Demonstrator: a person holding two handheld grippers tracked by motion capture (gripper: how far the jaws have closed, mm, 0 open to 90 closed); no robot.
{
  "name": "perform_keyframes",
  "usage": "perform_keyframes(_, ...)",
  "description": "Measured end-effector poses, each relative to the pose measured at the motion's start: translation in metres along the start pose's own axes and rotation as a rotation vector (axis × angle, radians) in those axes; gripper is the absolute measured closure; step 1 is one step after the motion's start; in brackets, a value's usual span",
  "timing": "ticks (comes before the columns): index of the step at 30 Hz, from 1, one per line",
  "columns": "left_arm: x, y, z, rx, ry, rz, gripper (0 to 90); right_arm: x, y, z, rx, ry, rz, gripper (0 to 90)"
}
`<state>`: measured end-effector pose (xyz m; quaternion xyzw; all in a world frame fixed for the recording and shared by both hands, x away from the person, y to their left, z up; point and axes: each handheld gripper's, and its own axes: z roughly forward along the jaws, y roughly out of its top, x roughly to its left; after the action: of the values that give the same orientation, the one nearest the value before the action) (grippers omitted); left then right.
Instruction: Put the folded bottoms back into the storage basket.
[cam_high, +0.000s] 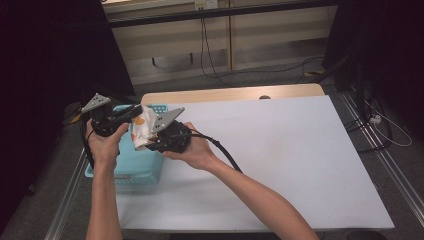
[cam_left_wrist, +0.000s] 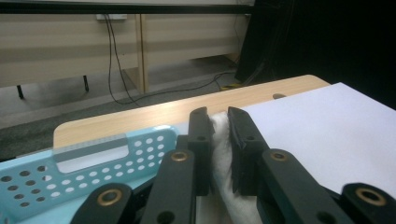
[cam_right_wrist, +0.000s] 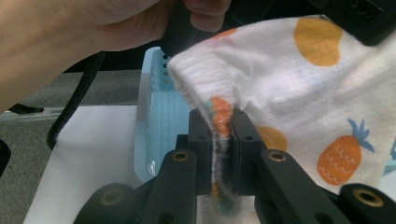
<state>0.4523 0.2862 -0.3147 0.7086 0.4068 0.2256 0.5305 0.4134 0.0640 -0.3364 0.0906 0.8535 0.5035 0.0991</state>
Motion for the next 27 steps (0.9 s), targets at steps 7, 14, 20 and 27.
perform_keyframes(7,0.008,-0.001,-0.006,-0.008,0.013,-0.013,80.7,0.001,0.006,0.008,0.000,0.005,-0.004,81.7)
perform_keyframes(14,0.017,-0.003,-0.013,-0.013,0.025,-0.027,80.7,0.002,0.012,0.016,0.003,0.007,-0.006,81.7)
perform_keyframes(20,0.026,-0.007,-0.016,-0.015,0.032,-0.043,80.7,0.002,0.016,0.022,0.003,0.012,-0.007,81.7)
perform_keyframes(27,0.034,-0.010,-0.019,-0.005,0.052,-0.058,80.7,0.001,0.019,0.031,0.009,0.022,-0.004,81.7)
